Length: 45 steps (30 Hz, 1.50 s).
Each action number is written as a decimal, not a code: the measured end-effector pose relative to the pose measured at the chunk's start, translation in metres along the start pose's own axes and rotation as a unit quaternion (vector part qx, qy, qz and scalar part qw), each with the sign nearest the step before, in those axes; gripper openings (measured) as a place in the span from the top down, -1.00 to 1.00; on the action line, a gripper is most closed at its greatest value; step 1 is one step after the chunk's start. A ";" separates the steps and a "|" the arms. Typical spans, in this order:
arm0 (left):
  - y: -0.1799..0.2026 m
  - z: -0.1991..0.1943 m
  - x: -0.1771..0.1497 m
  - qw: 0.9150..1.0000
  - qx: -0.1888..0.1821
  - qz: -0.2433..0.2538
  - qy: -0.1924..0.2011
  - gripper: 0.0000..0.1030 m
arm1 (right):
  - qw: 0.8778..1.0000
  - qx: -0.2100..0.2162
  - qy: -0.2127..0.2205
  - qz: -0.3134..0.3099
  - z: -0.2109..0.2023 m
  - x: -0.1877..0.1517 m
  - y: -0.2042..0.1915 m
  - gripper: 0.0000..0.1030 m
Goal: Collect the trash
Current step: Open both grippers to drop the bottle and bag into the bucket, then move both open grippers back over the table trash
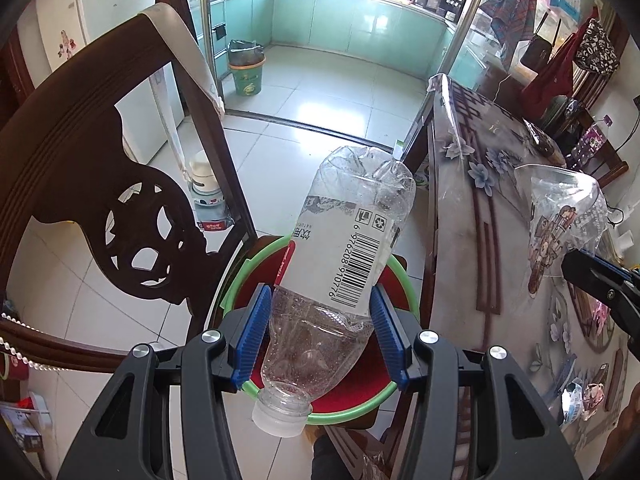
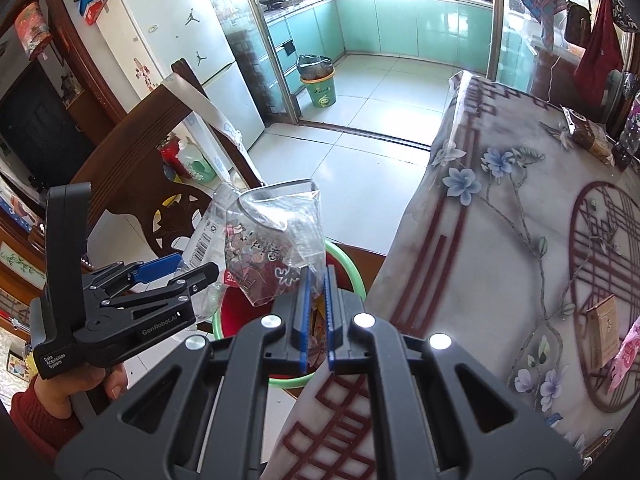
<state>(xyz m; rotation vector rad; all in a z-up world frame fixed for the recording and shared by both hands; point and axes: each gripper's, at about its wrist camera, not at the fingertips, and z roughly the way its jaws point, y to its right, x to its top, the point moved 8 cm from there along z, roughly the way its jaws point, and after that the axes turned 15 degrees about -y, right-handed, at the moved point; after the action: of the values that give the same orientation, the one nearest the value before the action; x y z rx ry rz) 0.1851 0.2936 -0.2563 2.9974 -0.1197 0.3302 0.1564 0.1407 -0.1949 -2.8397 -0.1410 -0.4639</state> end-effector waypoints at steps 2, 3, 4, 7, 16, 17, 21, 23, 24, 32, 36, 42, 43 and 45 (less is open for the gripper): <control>-0.004 0.002 0.003 1.000 -0.001 -0.004 -0.002 0.05 | 1.000 0.005 -0.001 0.006 0.001 0.001 0.002 0.73; -0.006 0.002 0.005 1.000 -0.002 -0.005 -0.002 0.05 | 1.000 0.006 -0.001 0.007 0.001 0.001 0.002 0.72; -0.007 0.003 0.007 1.000 -0.001 -0.006 -0.001 0.05 | 1.000 0.006 -0.002 0.008 0.001 0.001 0.003 0.71; -0.008 0.002 0.012 1.000 0.003 -0.005 0.002 0.04 | 1.000 0.002 0.000 0.011 0.001 0.002 0.004 0.44; -0.002 -0.015 0.028 0.999 -0.003 -0.003 0.031 -0.38 | 0.999 -0.003 0.015 0.031 -0.015 -0.009 0.024 0.21; 0.000 -0.016 0.027 0.999 -0.004 -0.002 0.033 -0.38 | 0.999 -0.006 0.014 0.035 -0.016 -0.011 0.029 0.20; 0.013 -0.019 0.024 0.999 -0.007 0.007 0.035 -0.38 | 0.998 -0.010 0.009 0.053 -0.020 -0.024 0.047 0.20; 0.021 -0.018 0.021 0.999 -0.009 0.013 0.035 -0.38 | 0.998 -0.017 0.005 0.058 -0.022 -0.031 0.054 0.20; 0.025 -0.016 0.019 0.999 -0.009 0.017 0.032 -0.38 | 0.998 -0.019 0.003 0.060 -0.023 -0.034 0.056 0.20; 0.081 -0.007 0.001 0.997 -0.026 0.071 0.011 -0.38 | 0.994 -0.048 -0.002 0.094 -0.043 -0.079 0.095 0.08; 0.119 -0.007 -0.011 0.993 -0.039 0.112 0.011 -0.38 | 0.987 -0.069 -0.008 0.148 -0.055 -0.114 0.135 0.08; 0.170 -0.002 -0.033 0.987 -0.049 0.156 -0.003 -0.38 | 0.973 -0.109 -0.022 0.203 -0.077 -0.165 0.199 0.08; 0.177 -0.002 -0.037 0.986 -0.051 0.158 -0.004 -0.38 | 0.972 -0.118 -0.027 0.199 -0.083 -0.174 0.210 0.07; 0.193 -0.001 -0.048 0.985 -0.051 0.162 -0.006 -0.38 | 0.972 -0.131 -0.040 0.191 -0.087 -0.188 0.229 0.04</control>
<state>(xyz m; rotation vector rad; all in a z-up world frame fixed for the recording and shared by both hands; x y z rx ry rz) 0.1201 0.1065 -0.2438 2.8712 -0.6105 0.3265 -0.0165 -0.1128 -0.2309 -3.0355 0.4787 -0.3017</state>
